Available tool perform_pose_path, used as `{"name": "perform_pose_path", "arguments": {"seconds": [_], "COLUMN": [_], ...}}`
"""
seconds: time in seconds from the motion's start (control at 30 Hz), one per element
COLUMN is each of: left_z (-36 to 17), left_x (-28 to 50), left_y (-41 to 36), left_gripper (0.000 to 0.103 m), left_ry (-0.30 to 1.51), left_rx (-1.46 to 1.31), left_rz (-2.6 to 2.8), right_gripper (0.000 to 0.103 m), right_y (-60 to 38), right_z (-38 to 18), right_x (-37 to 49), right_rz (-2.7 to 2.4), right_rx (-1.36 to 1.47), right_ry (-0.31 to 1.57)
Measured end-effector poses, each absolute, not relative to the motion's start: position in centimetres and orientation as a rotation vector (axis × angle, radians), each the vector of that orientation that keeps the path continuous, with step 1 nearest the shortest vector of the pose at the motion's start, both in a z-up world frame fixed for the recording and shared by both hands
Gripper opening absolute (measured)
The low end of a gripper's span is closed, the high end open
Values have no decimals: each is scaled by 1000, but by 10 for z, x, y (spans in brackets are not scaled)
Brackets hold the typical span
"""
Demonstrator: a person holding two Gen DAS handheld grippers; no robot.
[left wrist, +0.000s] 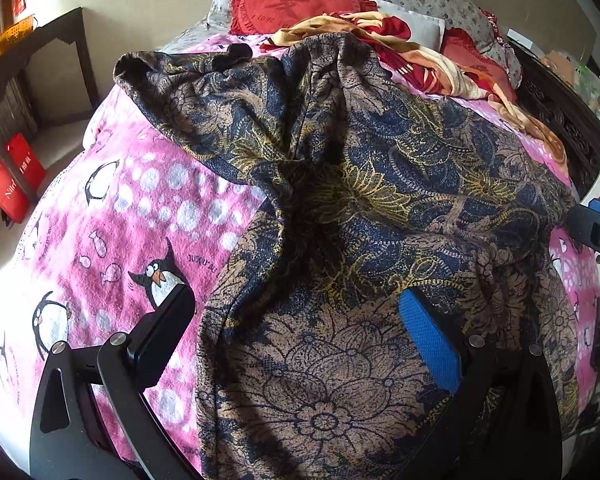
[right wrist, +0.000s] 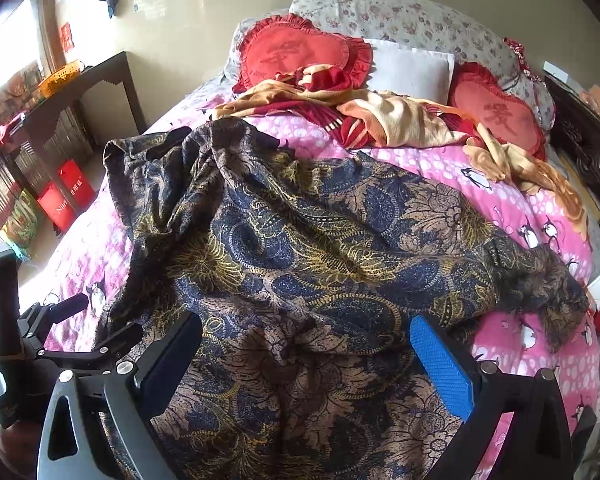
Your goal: Fold small clothes
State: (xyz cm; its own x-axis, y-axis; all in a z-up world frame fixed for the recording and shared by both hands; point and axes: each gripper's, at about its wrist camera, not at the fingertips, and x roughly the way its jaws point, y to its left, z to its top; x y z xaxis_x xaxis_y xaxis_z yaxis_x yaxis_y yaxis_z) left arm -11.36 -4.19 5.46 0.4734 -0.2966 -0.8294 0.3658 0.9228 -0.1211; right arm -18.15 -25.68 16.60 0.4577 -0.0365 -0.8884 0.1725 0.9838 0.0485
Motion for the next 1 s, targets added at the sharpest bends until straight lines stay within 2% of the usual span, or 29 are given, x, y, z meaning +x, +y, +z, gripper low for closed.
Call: {"name": "perform_pose_path", "arguments": {"seconds": [1.0], "left_z": [39], "left_x": [-167], "left_y": [-80], "left_gripper": [102], "left_ry": [1141], "left_rx": [50], "left_rz": [-630], "right_gripper": [103], "right_y": [-252], "right_z": [160], "right_x": [-174], "right_rz": [-164], "right_rx": [104], "right_ry": [1130]}}
